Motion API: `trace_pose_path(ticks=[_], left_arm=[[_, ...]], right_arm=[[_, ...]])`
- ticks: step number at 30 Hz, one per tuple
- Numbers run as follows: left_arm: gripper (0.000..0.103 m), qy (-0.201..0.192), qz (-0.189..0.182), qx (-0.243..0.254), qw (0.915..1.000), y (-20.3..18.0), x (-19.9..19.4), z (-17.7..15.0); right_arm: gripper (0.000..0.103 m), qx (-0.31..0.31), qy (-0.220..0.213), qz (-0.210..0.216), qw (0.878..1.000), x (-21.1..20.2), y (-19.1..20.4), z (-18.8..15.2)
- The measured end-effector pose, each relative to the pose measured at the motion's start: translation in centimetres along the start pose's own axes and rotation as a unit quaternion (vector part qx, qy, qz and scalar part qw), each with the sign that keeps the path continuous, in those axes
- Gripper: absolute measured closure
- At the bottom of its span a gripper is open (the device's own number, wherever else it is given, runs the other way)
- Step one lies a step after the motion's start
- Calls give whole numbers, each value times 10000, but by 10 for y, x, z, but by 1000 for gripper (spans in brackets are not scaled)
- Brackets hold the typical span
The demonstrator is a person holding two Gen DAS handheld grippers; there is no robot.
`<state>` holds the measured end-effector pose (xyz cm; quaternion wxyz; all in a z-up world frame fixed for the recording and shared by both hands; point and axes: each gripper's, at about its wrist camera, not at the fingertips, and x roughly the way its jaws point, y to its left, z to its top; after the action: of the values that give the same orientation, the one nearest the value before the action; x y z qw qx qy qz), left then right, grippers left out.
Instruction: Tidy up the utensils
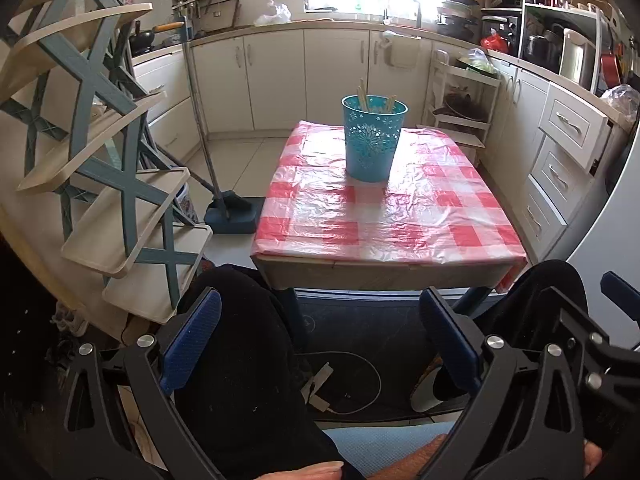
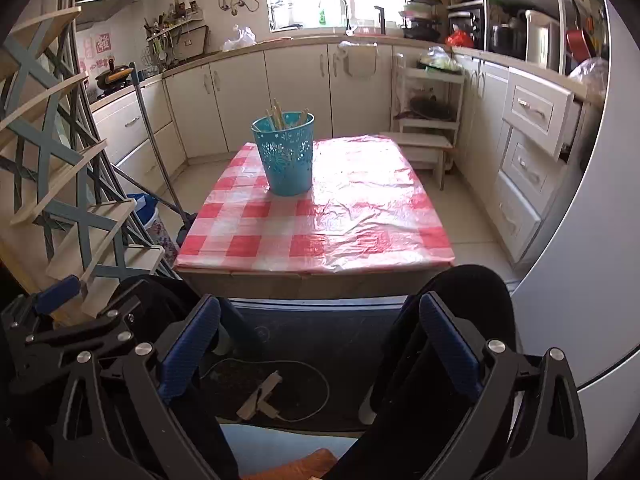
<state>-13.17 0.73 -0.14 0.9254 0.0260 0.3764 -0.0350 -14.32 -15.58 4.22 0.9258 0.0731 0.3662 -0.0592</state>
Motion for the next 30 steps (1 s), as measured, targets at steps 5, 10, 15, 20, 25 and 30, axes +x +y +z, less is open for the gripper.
trace_pose_path(ticks=[5, 10, 15, 20, 25, 30], left_arm=[[8, -21, 80, 31, 10000, -2, -1, 0], [8, -16, 131, 53, 9999, -2, 0, 1], [8, -27, 156, 58, 9999, -1, -1, 1], [8, -31, 176, 72, 9998, -1, -1, 1], [8, -71, 235, 98, 9996, 0, -4, 2], [8, -103, 305, 127, 9994, -1, -6, 2]], right_arm=[[7, -14, -11, -61, 10000, -1, 1, -1], [7, -22, 5, -89, 10000, 0, 1, -2], [7, -32, 7, -81, 10000, 0, 1, -3], [8, 10, 32, -27, 10000, -1, 0, -4], [7, 42, 30, 16, 10000, -1, -1, -5], [7, 49, 32, 20, 10000, -2, -1, -6]])
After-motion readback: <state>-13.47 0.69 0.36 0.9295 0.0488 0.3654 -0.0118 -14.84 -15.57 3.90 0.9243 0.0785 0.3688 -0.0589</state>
